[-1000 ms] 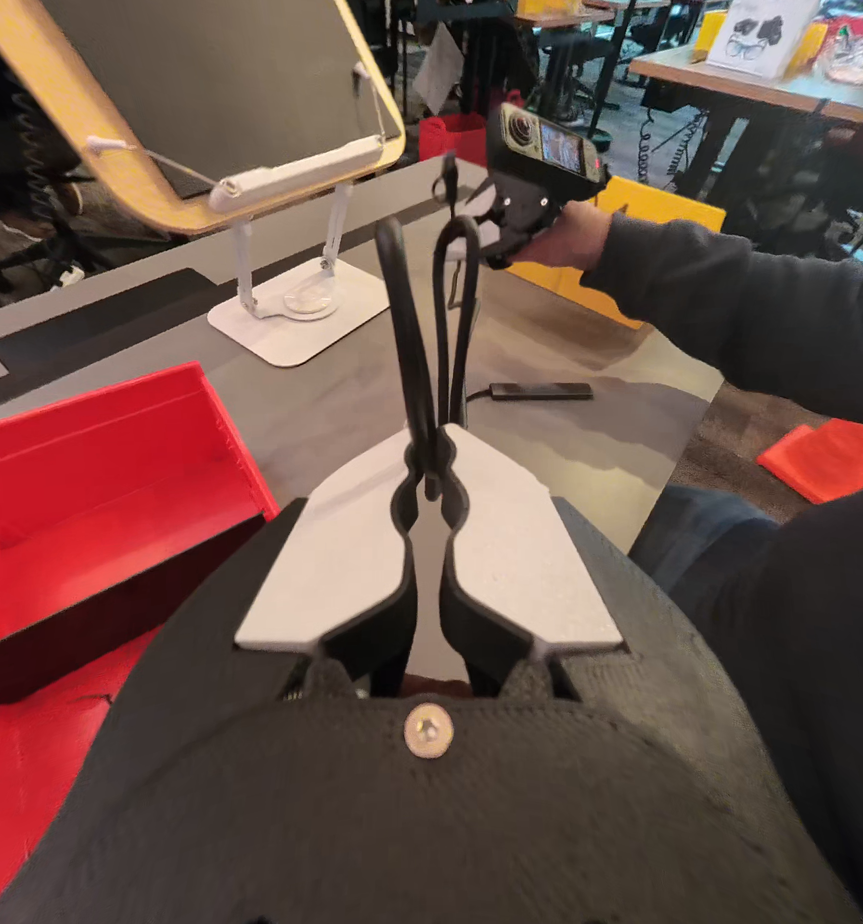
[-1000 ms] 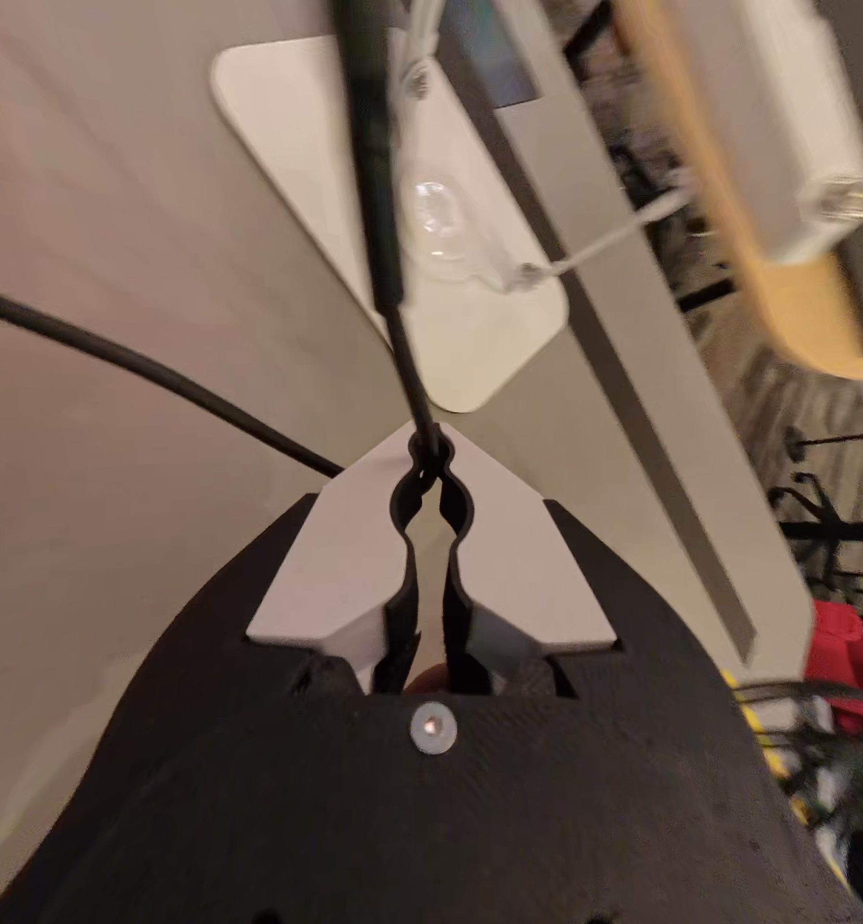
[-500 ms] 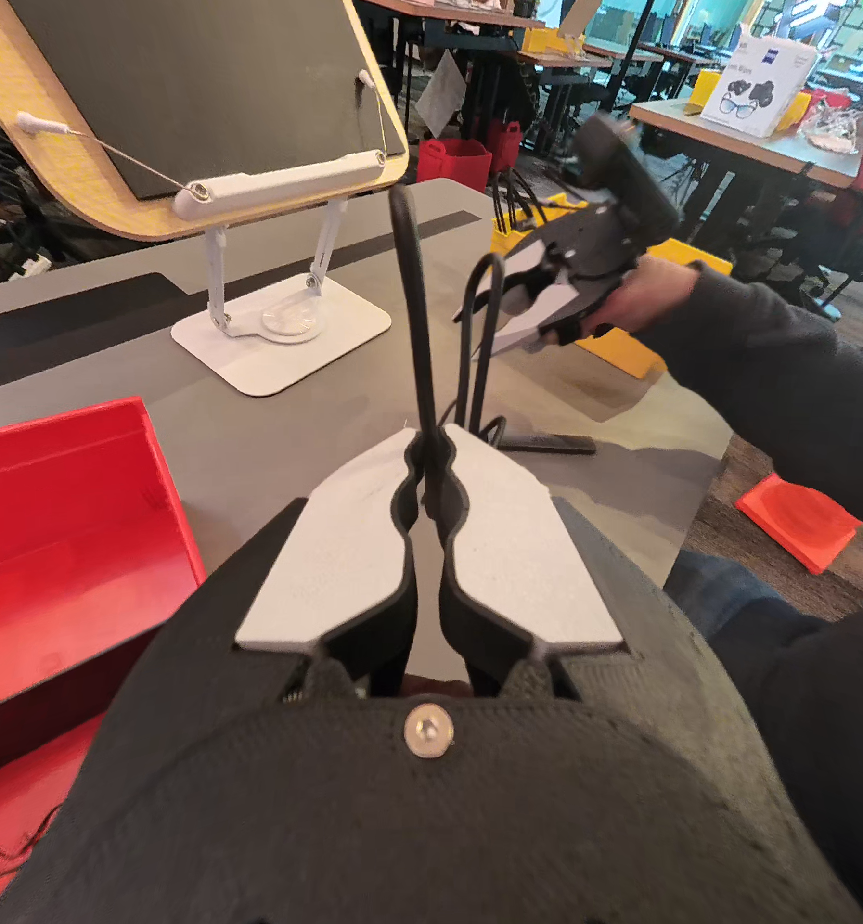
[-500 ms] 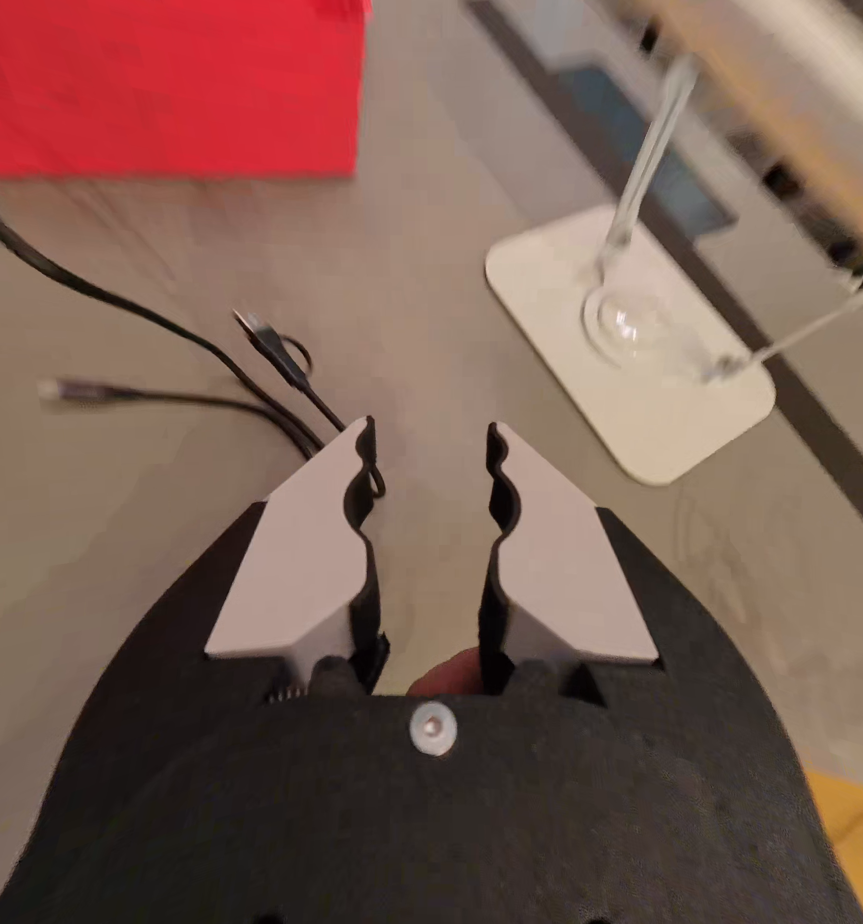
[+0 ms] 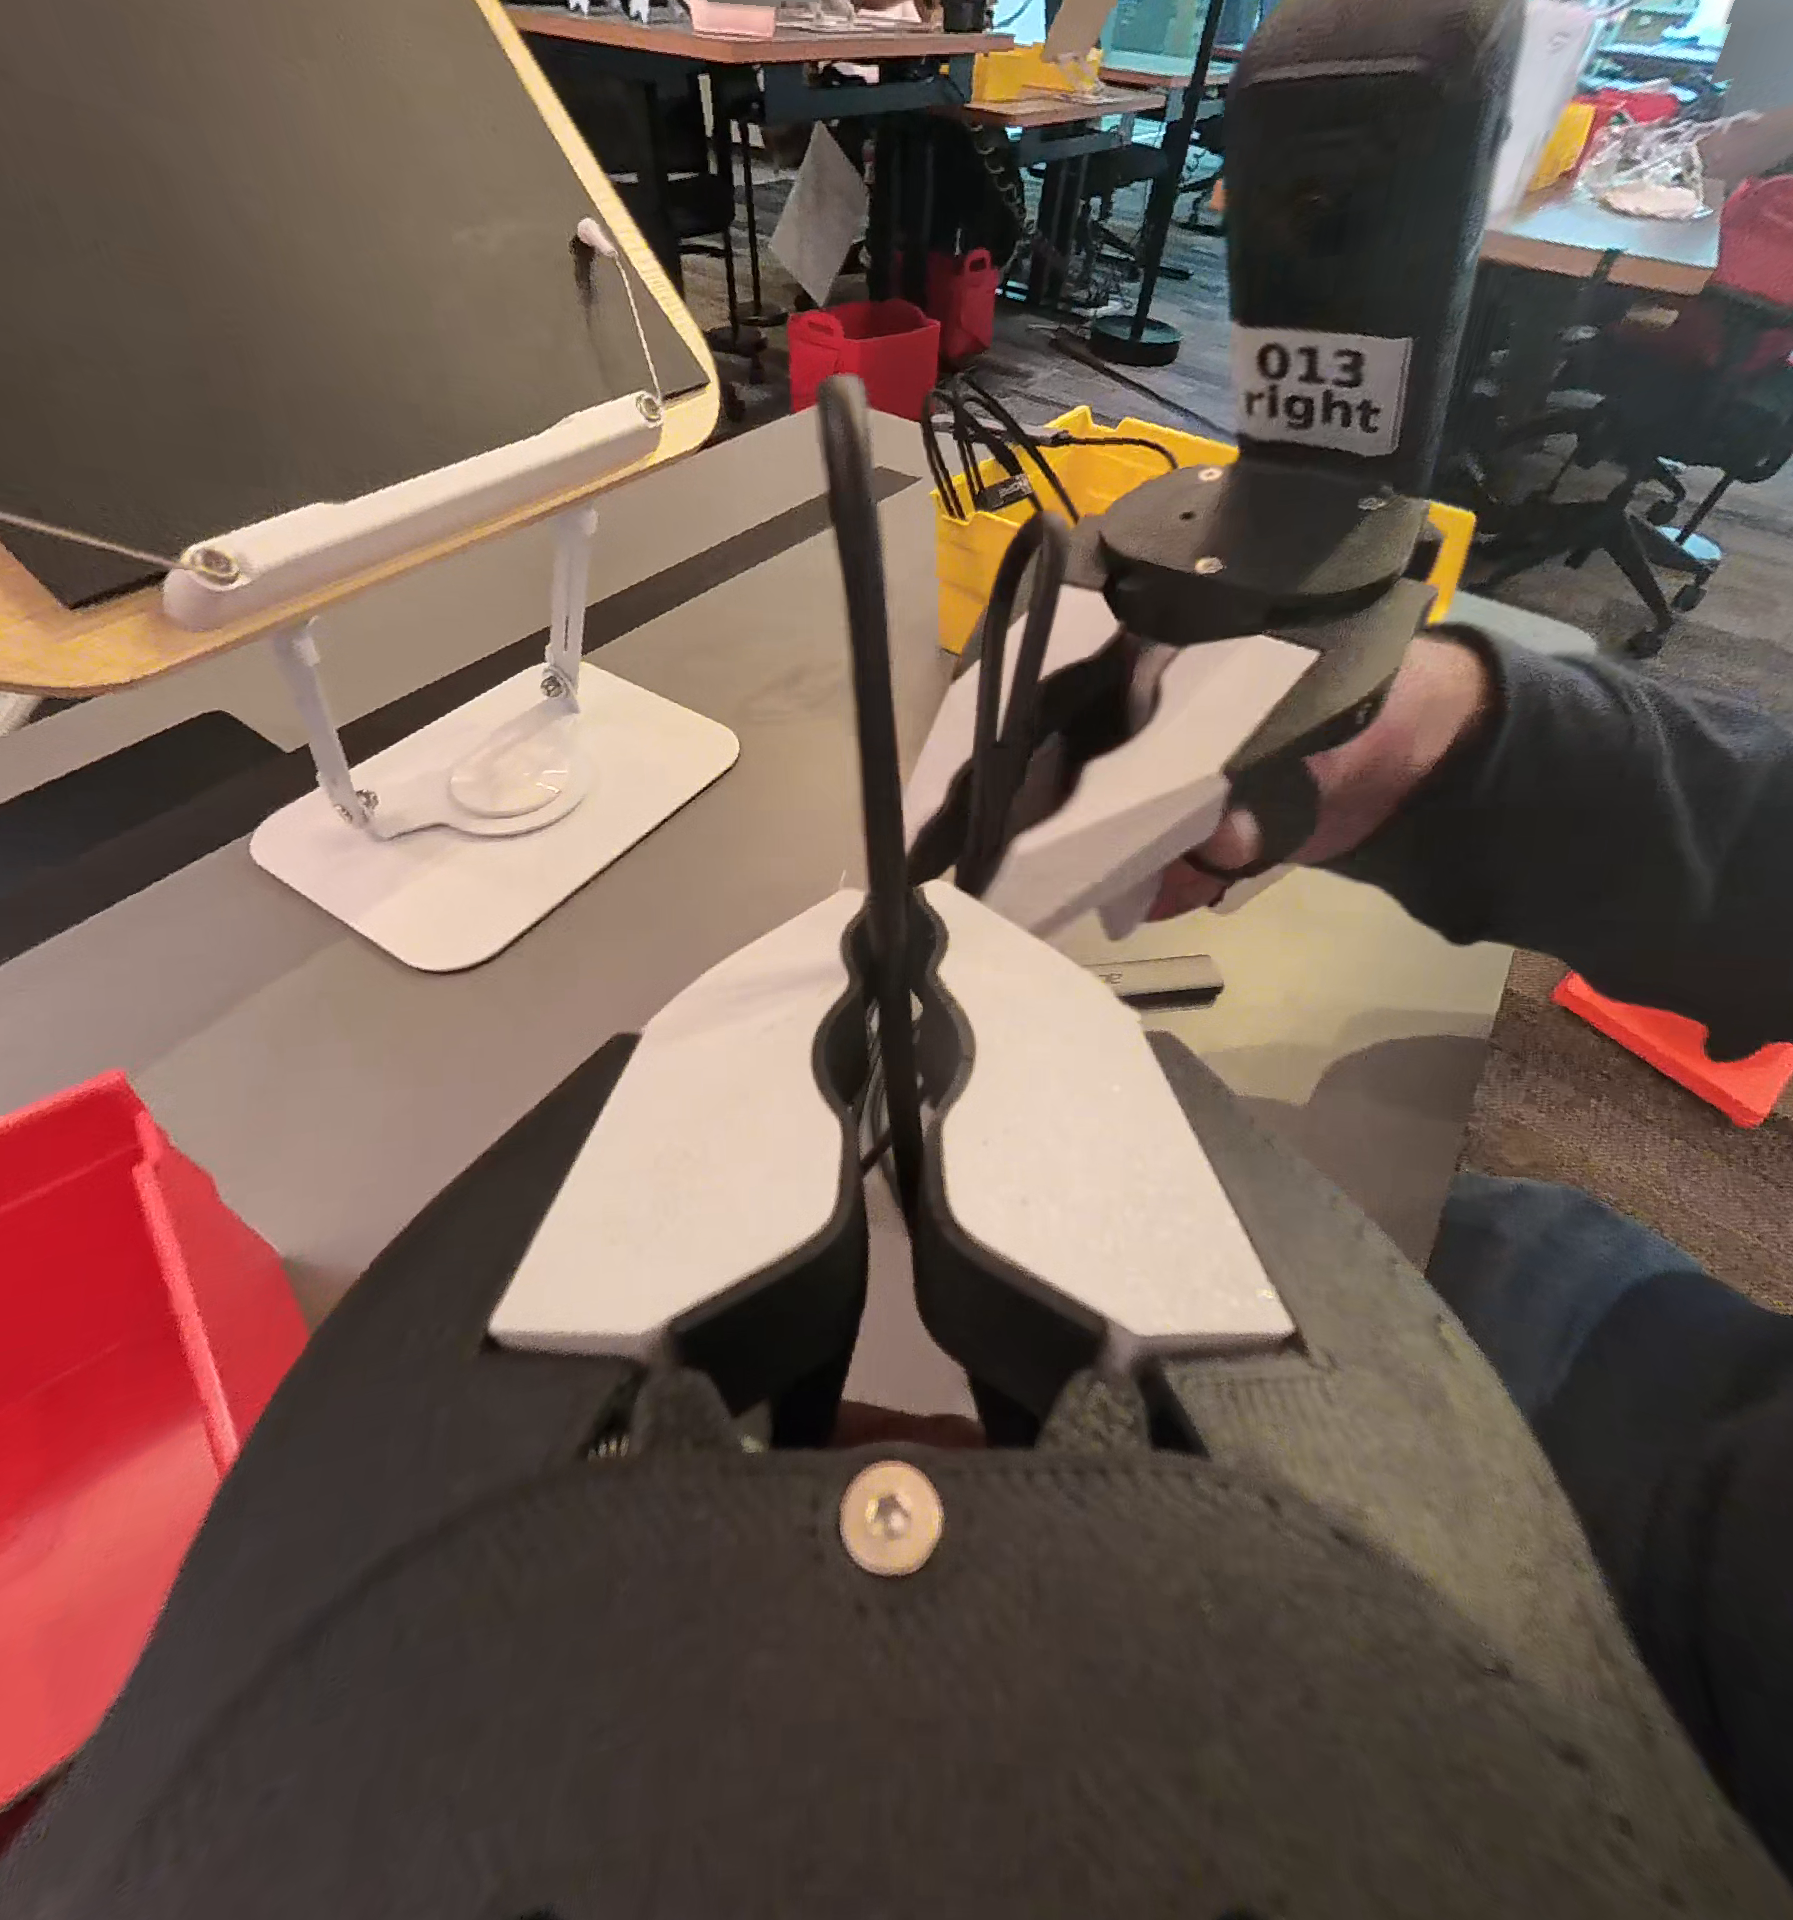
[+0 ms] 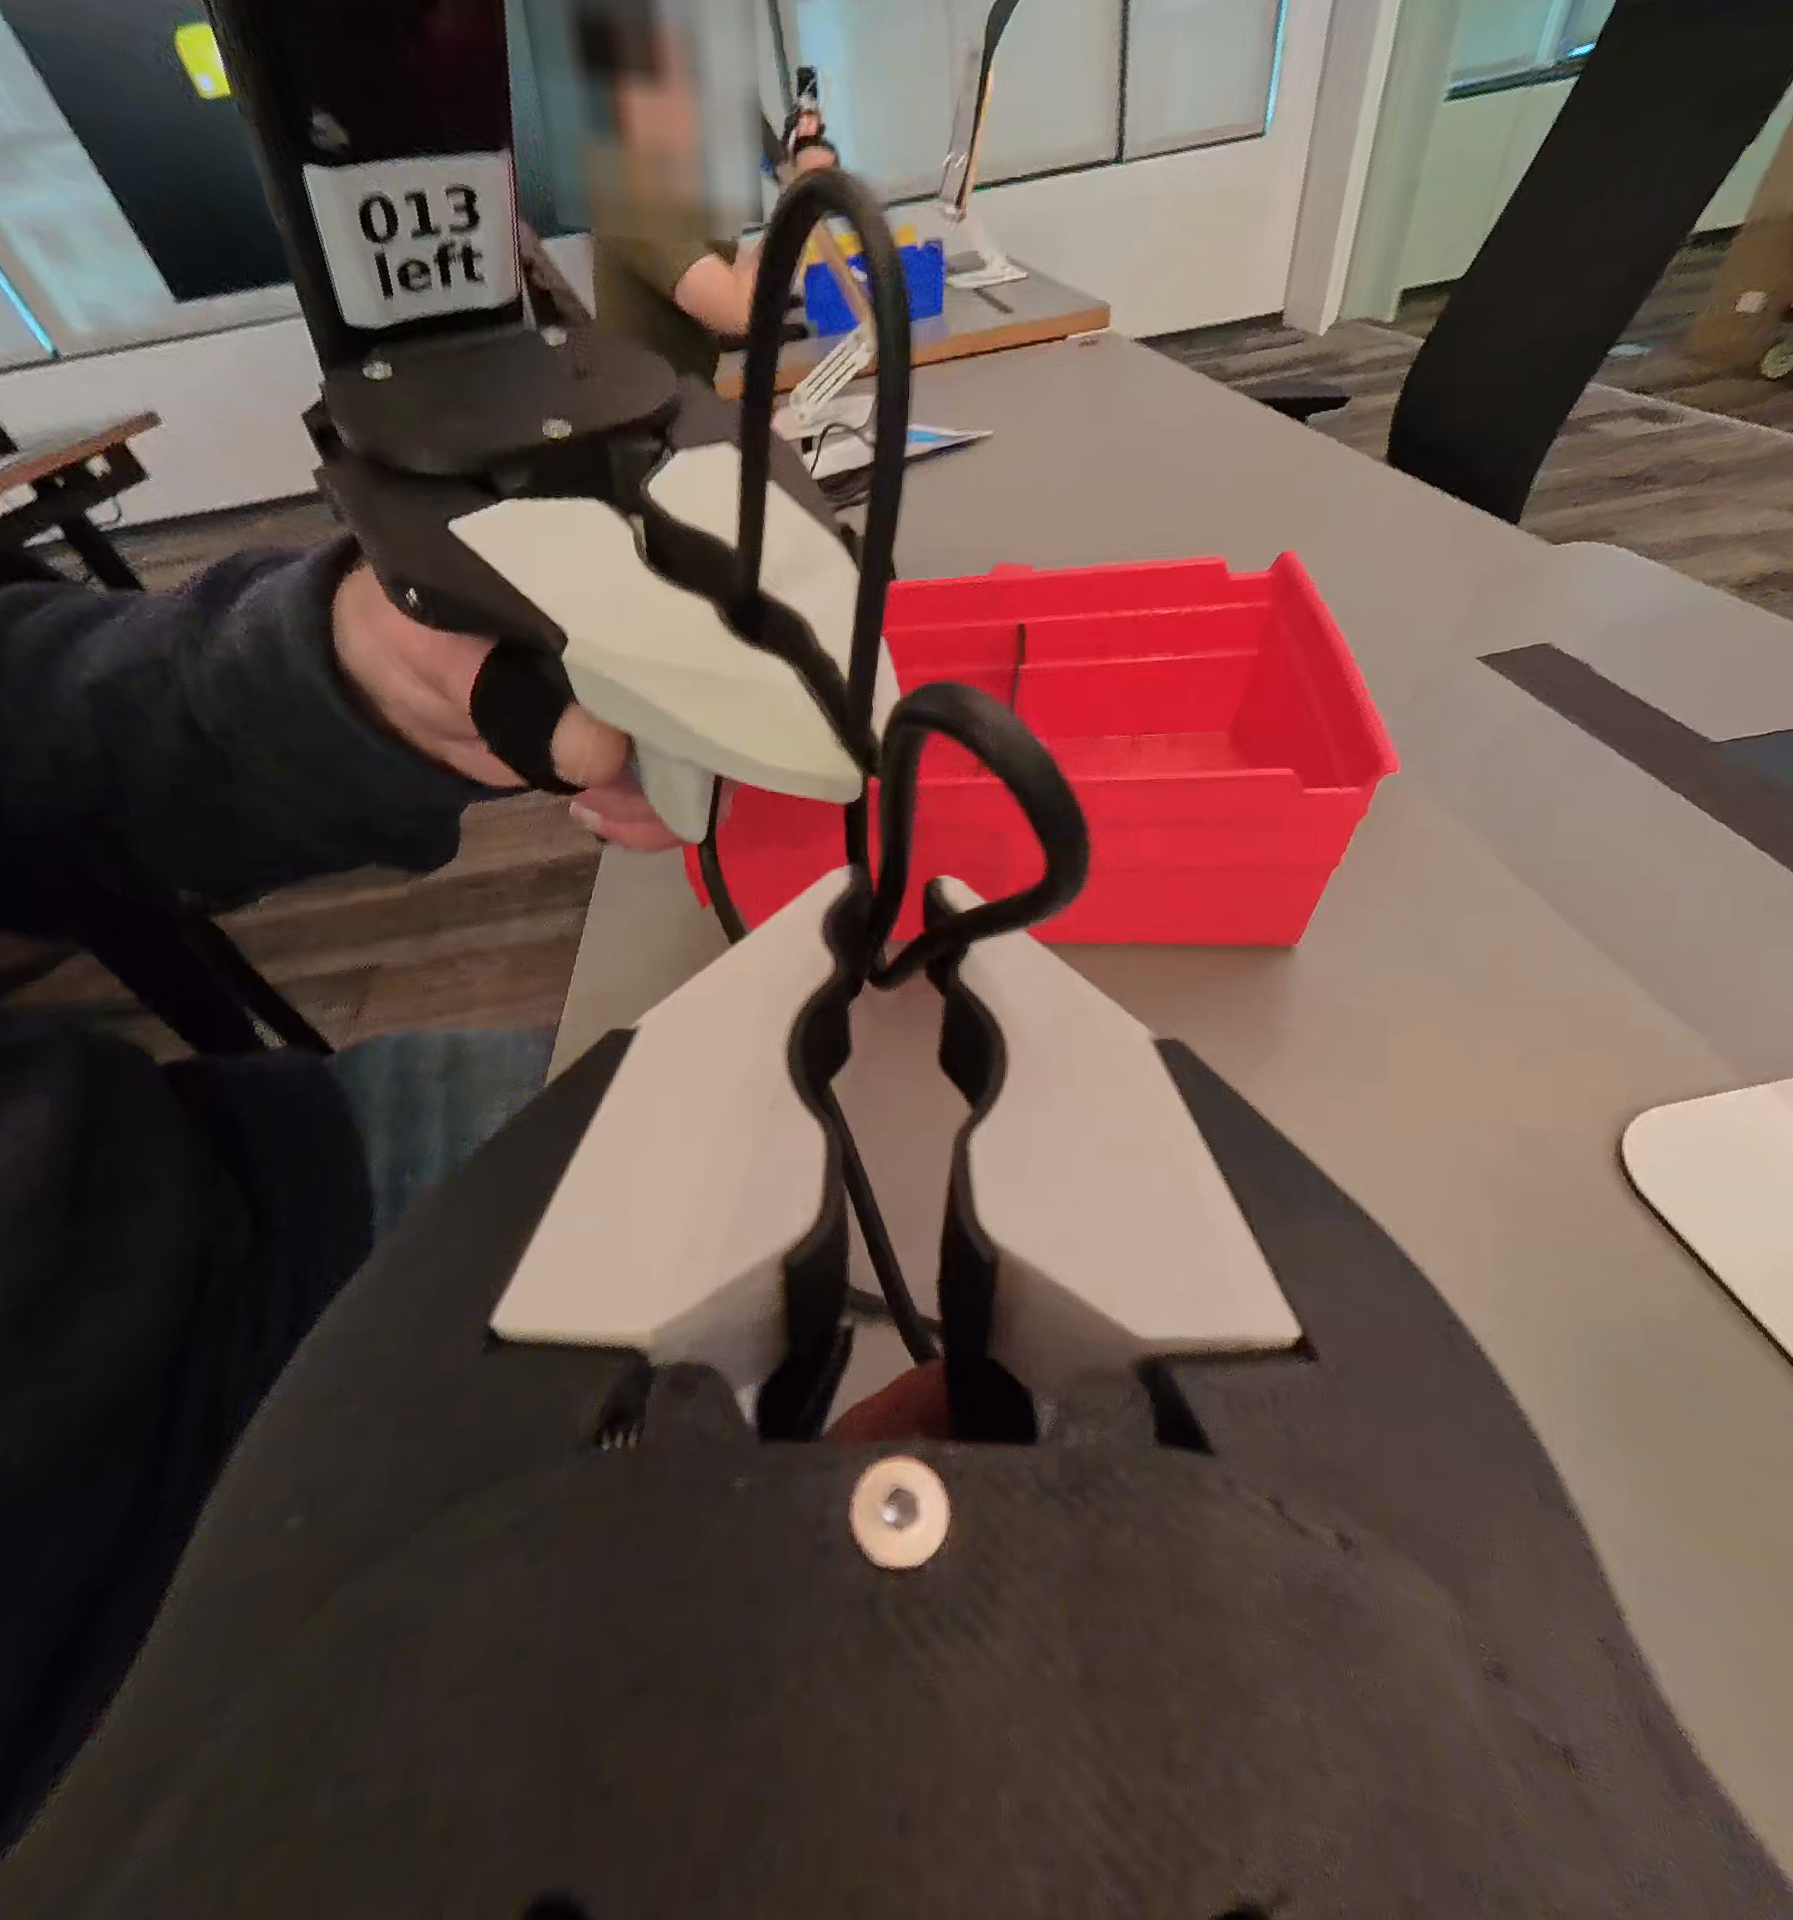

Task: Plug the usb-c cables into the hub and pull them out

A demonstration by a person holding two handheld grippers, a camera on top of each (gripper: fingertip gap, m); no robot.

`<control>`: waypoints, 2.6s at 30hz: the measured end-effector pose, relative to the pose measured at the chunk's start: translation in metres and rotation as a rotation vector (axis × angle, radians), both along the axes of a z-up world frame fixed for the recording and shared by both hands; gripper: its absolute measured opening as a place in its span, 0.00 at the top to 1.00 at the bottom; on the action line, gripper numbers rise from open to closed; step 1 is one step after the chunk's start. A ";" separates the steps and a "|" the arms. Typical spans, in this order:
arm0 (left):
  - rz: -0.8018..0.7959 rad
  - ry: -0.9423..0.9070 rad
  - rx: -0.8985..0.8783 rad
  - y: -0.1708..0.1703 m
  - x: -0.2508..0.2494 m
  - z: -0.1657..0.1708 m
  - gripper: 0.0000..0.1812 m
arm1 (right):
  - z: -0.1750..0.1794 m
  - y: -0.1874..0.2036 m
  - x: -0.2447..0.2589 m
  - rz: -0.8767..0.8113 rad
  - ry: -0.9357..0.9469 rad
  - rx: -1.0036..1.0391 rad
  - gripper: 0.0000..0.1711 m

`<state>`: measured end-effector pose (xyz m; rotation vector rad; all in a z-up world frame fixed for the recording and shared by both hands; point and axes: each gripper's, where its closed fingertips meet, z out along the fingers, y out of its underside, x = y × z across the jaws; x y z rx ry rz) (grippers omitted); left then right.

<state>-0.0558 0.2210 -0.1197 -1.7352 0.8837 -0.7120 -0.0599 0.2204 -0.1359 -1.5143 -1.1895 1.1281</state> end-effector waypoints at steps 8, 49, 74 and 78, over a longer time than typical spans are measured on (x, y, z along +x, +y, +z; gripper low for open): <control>0.013 0.063 0.036 0.004 -0.007 -0.010 0.98 | 0.005 0.021 0.038 -0.076 -0.039 0.093 1.00; -0.265 -0.704 -0.435 -0.015 0.075 0.037 0.95 | 0.065 -0.018 0.069 -0.422 0.238 0.748 0.99; -0.148 -0.525 -0.267 -0.004 0.068 0.019 0.93 | 0.030 -0.040 0.072 -0.454 -0.073 1.012 0.95; -0.100 -0.148 -0.032 -0.001 0.066 0.011 0.93 | 0.051 -0.021 0.091 -0.452 -0.032 0.643 0.96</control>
